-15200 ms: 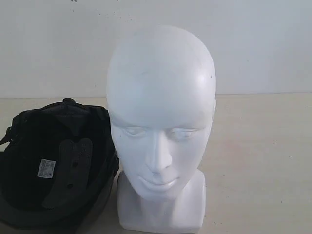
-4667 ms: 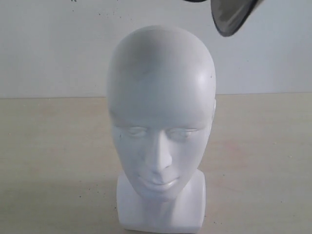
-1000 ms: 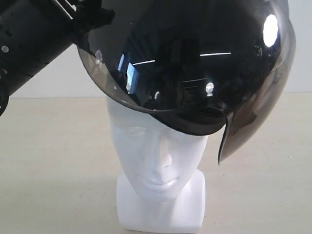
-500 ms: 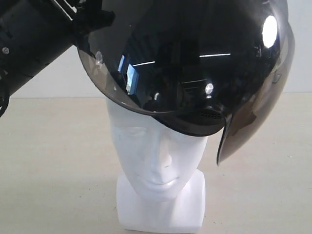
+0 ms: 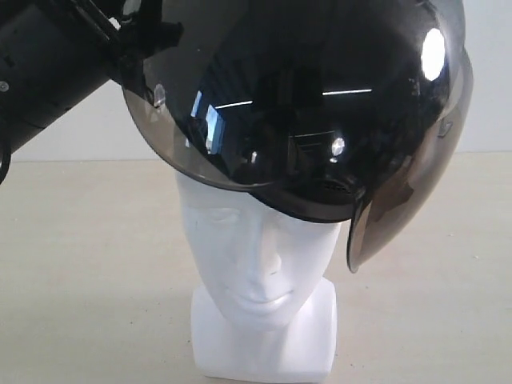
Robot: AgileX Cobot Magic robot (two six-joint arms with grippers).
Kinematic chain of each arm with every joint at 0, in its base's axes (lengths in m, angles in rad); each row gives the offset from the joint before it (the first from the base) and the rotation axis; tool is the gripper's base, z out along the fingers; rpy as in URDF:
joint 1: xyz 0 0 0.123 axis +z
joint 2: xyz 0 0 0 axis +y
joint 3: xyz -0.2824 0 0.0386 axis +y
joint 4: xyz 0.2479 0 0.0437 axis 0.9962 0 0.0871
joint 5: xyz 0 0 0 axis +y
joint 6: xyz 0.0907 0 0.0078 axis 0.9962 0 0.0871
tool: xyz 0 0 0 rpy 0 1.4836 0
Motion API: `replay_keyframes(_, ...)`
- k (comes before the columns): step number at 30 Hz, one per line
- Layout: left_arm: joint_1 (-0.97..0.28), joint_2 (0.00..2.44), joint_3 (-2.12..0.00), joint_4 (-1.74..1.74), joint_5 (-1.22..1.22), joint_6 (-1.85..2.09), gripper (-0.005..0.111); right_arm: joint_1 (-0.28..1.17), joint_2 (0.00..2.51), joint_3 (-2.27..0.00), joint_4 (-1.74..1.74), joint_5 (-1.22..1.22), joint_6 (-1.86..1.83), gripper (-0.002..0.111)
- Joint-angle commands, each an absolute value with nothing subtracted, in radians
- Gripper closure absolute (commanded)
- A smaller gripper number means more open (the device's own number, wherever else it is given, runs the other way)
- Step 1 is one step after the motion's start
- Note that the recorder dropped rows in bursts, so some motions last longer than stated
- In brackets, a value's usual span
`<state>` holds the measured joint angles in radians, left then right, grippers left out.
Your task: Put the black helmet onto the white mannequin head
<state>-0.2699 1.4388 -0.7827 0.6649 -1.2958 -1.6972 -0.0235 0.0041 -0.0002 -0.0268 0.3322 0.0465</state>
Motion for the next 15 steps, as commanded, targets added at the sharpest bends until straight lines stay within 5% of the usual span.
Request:
replay_keyframes(1,-0.228,1.442,-0.778,0.644,-1.221,-1.558,0.102,-0.023,0.000,0.000,-0.033,0.323,0.046,0.108)
replay_keyframes(15,-0.228,1.442,-0.778,0.677,-1.221,-1.554,0.102,-0.023,0.000,0.000,-0.033,0.323,0.046,0.108)
